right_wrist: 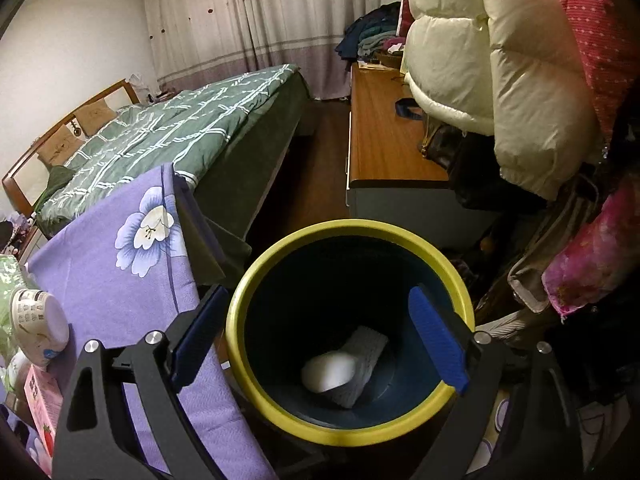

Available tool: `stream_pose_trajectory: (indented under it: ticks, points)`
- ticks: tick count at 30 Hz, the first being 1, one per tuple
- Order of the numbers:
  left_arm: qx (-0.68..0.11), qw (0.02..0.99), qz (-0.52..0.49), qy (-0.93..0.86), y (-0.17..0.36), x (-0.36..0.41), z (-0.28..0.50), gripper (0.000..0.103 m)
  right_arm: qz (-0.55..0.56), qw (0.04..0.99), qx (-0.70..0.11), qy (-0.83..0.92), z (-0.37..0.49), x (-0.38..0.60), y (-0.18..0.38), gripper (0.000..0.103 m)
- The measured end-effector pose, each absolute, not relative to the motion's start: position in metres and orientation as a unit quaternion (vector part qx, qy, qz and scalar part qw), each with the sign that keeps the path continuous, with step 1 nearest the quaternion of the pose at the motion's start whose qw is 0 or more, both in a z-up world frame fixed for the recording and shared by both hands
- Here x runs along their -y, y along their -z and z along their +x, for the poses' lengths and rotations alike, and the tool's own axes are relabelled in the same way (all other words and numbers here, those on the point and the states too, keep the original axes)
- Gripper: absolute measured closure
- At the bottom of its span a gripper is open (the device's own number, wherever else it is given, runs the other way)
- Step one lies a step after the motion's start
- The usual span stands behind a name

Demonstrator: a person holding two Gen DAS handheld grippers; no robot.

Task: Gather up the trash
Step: 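Carry the paper cup with the right tool into the bin and release, then close the left tool on the brown square container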

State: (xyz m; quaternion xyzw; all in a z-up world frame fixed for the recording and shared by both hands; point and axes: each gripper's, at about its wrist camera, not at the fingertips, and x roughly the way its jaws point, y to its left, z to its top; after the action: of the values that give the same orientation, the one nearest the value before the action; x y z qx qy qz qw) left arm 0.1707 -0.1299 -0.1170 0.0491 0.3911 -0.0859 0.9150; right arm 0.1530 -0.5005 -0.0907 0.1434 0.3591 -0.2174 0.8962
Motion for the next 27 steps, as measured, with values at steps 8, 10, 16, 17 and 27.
stream_pose_trajectory:
  ticks: [8, 10, 16, 17, 27]
  points:
    - [-0.397, 0.910, 0.058, 0.107, 0.125, 0.141, 0.172, 0.005, 0.144, 0.899, -0.357, 0.209, 0.148, 0.496, 0.089, 0.016]
    - [-0.399, 0.909, 0.054, 0.104, 0.127, 0.140, 0.175, 0.005, 0.144, 0.900, -0.357, 0.206, 0.148, 0.495, 0.089, 0.016]
    - [-0.407, 0.906, 0.049, 0.105, 0.131, 0.139, 0.182, 0.015, 0.144, 0.901, -0.357, 0.201, 0.148, 0.494, 0.090, 0.016]
    - [-0.407, 0.906, 0.050, 0.105, 0.132, 0.139, 0.183, 0.018, 0.144, 0.901, -0.357, 0.201, 0.148, 0.494, 0.090, 0.016]
    - [-0.405, 0.906, 0.047, 0.115, 0.118, 0.135, 0.172, 0.034, 0.150, 0.905, -0.348, 0.194, 0.137, 0.495, 0.086, 0.016]
